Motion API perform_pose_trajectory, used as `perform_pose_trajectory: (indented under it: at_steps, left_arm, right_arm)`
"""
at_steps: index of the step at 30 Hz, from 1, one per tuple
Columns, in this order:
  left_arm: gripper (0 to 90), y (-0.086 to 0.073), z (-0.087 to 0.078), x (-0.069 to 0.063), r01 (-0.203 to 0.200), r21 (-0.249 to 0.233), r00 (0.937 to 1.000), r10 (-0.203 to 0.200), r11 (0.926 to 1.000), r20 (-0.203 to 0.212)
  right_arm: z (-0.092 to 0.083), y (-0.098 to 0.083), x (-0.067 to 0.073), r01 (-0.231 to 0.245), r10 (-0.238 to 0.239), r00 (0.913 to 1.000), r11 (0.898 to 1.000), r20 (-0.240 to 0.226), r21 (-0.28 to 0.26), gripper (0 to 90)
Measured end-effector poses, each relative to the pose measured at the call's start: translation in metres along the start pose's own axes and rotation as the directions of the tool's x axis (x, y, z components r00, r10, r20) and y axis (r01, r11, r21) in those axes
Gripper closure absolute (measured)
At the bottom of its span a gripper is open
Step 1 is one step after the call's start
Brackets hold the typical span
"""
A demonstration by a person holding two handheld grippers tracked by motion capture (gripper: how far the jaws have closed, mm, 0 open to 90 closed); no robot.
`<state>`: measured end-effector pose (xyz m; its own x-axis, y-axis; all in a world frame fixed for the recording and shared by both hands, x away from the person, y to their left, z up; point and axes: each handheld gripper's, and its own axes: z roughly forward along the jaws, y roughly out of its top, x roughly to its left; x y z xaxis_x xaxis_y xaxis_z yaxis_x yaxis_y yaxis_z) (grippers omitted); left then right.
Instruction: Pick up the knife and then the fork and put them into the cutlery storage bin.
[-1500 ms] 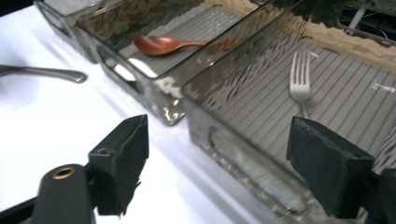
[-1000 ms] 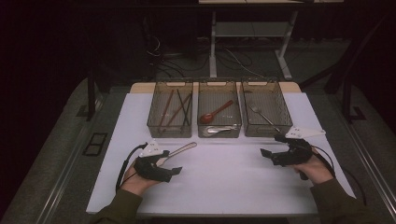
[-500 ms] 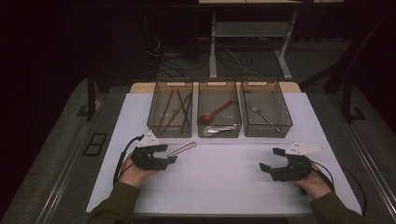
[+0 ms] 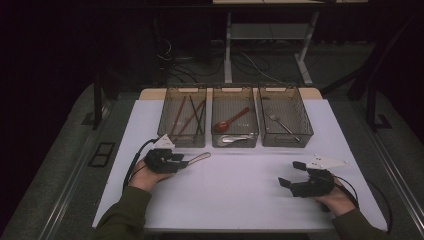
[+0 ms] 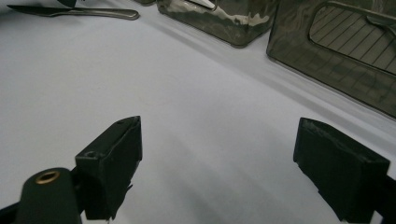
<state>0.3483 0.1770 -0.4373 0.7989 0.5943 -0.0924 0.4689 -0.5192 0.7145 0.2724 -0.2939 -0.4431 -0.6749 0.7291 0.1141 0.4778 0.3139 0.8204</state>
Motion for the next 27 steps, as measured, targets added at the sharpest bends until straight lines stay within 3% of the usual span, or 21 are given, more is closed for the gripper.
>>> perform_pose_trajectory:
  at_steps: [11, 22, 27]
  left_arm:
    - [70.7, 0.000, 0.010, 0.000, -0.032, 0.037, 0.9992, 0.031, 0.9988, 0.024]
    - [77.4, -0.001, 0.013, 0.004, -0.049, 0.035, 0.9981, 0.048, 0.9982, 0.040]
    - [78.2, 0.000, 0.014, 0.004, -0.083, 0.040, 0.9957, 0.081, 0.9957, 0.045]
  right_arm:
    - [0.000, -0.001, 0.001, 0.019, -0.019, 0.9998, 1.000, 0.000, 0.011, 15.4]
    - [0.001, 0.000, 0.002, 0.019, -0.019, 0.9998, 1.000, -0.003, 0.007, 15.4]
    - [0.000, 0.000, 0.002, 0.023, -0.023, 0.9997, 1.000, -0.005, 0.006, 15.4]
